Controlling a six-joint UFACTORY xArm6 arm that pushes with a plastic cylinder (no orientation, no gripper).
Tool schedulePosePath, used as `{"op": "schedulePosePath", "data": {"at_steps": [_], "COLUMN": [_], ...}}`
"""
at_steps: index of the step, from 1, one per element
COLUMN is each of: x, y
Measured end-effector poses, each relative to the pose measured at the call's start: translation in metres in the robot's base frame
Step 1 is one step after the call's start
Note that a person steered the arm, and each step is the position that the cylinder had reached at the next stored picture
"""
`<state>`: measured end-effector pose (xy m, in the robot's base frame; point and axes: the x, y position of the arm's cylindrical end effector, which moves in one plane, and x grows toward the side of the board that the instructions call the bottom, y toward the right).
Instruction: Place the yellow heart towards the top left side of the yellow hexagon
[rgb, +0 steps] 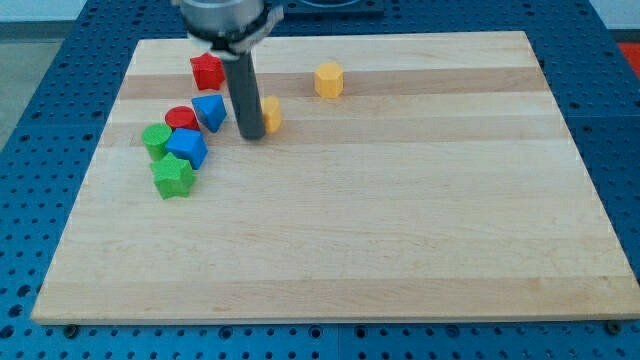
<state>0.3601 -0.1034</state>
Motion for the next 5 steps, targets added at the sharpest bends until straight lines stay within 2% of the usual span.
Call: {"op": "schedulePosePath", "data": {"at_steps": [1,2,3,4,5], "x": [-0.060,-0.070,-0.030,-0.023,-0.049], "y": [0.000,-0.004,-0.017,0.000,0.033]}}
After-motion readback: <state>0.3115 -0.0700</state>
